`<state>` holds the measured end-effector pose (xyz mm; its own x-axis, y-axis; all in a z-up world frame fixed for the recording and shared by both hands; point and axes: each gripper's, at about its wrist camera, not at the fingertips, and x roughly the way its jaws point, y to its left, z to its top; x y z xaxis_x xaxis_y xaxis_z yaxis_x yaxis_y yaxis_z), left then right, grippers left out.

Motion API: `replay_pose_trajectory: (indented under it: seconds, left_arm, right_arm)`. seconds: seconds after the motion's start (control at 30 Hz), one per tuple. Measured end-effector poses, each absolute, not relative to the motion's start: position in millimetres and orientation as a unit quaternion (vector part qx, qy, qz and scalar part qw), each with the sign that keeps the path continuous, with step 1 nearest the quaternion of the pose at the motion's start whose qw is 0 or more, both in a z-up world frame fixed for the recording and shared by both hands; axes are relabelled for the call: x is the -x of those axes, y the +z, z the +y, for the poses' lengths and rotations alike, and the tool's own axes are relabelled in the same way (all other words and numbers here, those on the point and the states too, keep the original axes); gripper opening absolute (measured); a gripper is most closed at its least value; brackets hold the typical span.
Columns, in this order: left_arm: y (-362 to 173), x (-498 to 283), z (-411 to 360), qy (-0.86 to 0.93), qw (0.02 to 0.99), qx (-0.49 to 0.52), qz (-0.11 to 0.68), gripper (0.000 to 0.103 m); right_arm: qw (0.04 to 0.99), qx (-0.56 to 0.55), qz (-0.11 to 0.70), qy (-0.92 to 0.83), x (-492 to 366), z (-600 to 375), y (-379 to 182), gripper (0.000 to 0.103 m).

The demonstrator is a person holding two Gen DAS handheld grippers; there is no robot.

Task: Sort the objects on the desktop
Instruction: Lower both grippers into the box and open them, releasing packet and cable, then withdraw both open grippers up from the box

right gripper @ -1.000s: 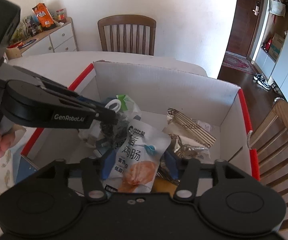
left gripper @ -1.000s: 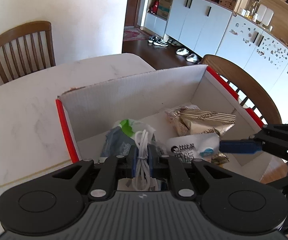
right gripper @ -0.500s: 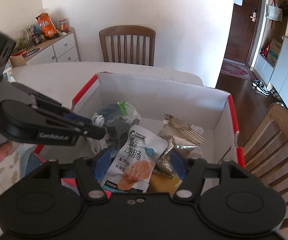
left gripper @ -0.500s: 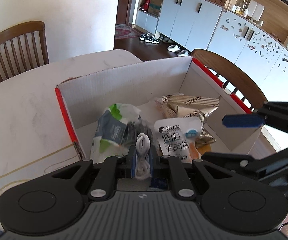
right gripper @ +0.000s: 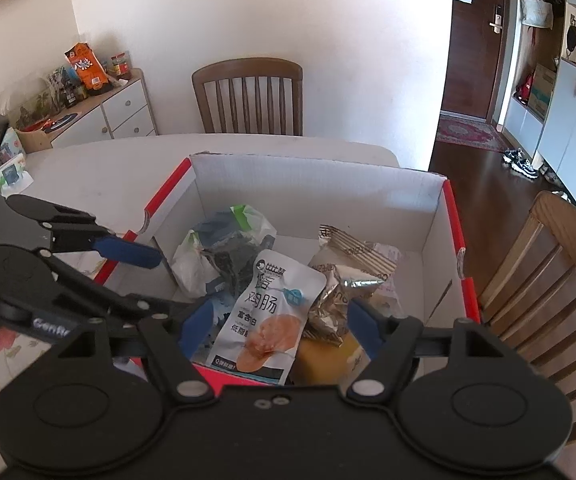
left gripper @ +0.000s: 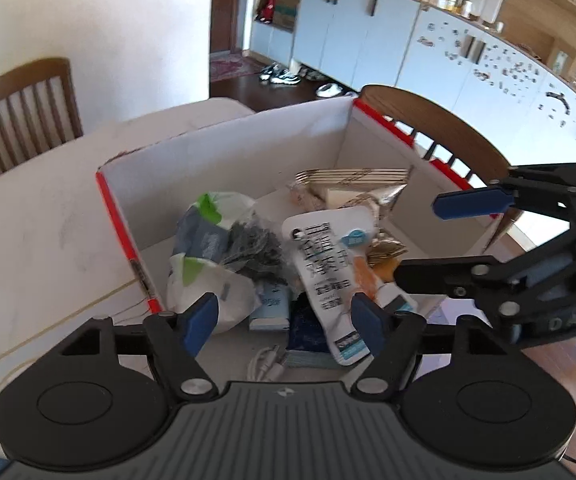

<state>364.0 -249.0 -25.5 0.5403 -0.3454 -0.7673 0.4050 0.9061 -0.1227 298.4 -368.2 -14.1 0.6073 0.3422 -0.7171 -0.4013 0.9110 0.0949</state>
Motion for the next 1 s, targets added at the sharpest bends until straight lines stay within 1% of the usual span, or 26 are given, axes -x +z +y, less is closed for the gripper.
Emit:
replay_pose_trajectory:
  seconds: [0.07, 0.13, 0.2, 0.43, 0.7, 1.0]
  left_arm:
    - [-23.7, -361.1, -250.3, -0.213, 0.879, -0.038, 0.425, 0.075]
    - [-21.5, -358.2, -249.5, -0.213, 0.881, -0.034, 0.422, 0.081]
    - [-19.0, -355.5, -247.7, -0.211, 0.883, -0.028, 0.418, 0.085]
    - [-4.5, -342.6, -240.5, -0.200, 0.894, -0.001, 0.400, 0.085]
    - [11.3, -321.7, -225.4, -0.185, 0.905, 0.035, 0.380, 0.085]
    - [18.7, -298.9, -221.3, -0.175, 0.910, 0.033, 0.374, 0.085]
  right_arm:
    - [0.896, 0.033, 0.392, 0.208, -297.4, -369.9, -13.8, 0.075]
    - [0.896, 0.028, 0.391, 0.207, -296.7, -372.7, -12.2, 0.075]
    - [0.897, 0.021, 0.389, 0.206, -295.4, -375.9, -9.8, 0.076]
    - [0.901, 0.013, 0.381, 0.208, -289.2, -381.4, -0.5, 0.078]
    - [0.904, 0.008, 0.364, 0.222, -270.9, -382.6, 10.2, 0.084]
    - [0.911, 0.002, 0.348, 0.224, -250.4, -379.3, 14.1, 0.093]
